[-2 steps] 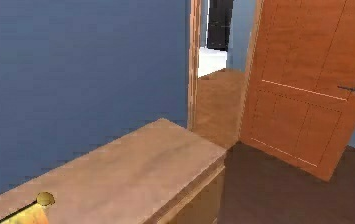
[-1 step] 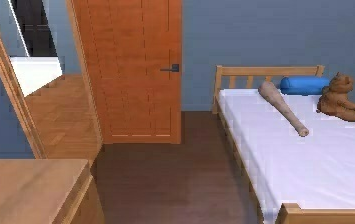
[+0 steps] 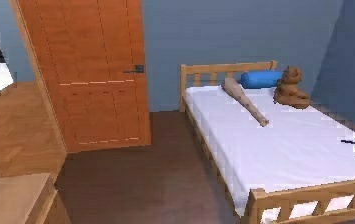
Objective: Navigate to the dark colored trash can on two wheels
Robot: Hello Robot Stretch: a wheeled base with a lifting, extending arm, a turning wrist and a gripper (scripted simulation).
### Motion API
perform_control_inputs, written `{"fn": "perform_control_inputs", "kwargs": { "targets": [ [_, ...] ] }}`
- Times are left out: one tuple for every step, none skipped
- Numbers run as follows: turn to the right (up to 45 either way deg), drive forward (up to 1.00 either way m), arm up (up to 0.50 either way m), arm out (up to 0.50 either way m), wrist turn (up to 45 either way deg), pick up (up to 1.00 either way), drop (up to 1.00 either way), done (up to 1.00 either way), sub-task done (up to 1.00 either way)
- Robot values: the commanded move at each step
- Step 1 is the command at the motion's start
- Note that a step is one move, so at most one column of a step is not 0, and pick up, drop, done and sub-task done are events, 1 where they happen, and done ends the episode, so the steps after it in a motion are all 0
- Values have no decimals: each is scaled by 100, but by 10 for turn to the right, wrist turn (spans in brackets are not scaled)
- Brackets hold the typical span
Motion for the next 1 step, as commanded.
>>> {"fn": "perform_control_inputs", "kwargs": {
  "targets": [
    [0, 75, 0, 0, 0, 0, 0, 0, 0]
  ]
}}
